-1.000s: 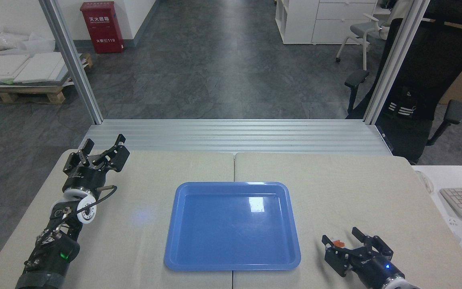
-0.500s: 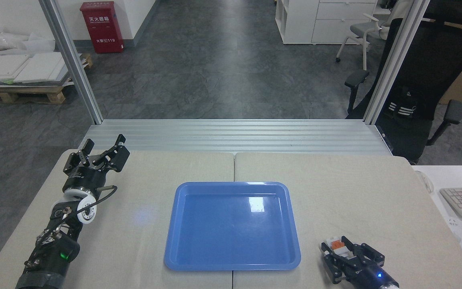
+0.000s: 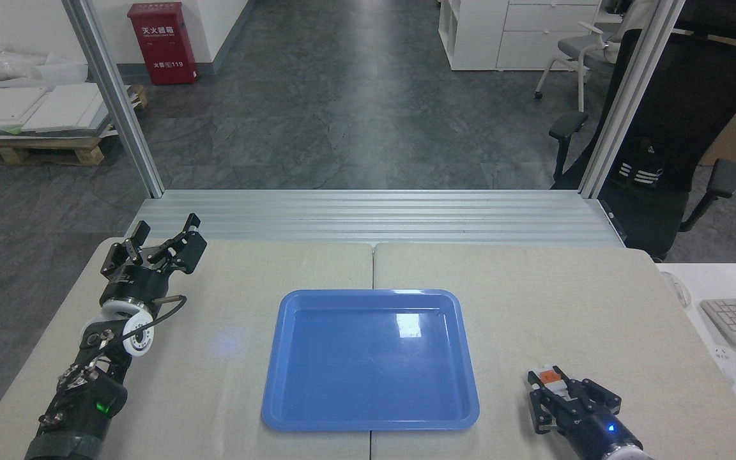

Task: Pick up switch part and place in tray
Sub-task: 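Close the right gripper on the switch part and lift it, then carry the switch part with the right gripper over the blue tray, then lower the switch part into the tray and open the right gripper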

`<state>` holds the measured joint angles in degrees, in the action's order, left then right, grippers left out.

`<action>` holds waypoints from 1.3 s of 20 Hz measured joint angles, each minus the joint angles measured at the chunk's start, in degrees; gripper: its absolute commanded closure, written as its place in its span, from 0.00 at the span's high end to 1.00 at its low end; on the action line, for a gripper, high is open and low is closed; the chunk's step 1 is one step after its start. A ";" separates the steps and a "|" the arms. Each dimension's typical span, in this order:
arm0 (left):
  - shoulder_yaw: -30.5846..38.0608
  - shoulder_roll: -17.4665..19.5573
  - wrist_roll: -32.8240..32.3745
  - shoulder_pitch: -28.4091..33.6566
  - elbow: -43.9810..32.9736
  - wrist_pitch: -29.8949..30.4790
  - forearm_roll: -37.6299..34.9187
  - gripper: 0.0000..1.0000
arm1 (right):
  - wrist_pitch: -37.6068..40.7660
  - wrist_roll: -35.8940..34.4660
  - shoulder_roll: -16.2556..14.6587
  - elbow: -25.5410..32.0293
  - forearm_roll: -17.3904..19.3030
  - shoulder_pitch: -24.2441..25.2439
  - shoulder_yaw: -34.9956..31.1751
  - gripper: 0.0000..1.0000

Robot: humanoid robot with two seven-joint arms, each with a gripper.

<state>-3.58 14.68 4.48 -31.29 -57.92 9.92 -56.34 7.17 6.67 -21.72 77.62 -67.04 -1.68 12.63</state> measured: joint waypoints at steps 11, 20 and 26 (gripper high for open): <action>0.02 0.00 0.00 -0.01 -0.01 0.05 0.00 1.00 | -25.98 10.06 15.49 -0.01 -6.95 -17.39 15.72 0.25; -0.02 0.00 0.00 0.02 0.01 0.04 0.00 1.00 | -31.73 14.58 16.79 -5.22 -8.37 -18.28 23.33 0.27; 0.02 0.00 0.00 0.01 0.00 0.01 0.00 1.00 | -31.73 14.77 17.25 -6.65 -8.35 -18.51 23.39 0.30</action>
<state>-3.56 14.68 4.48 -31.28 -57.92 9.93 -56.34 -24.56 21.44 -4.48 70.97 -75.39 -20.19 36.03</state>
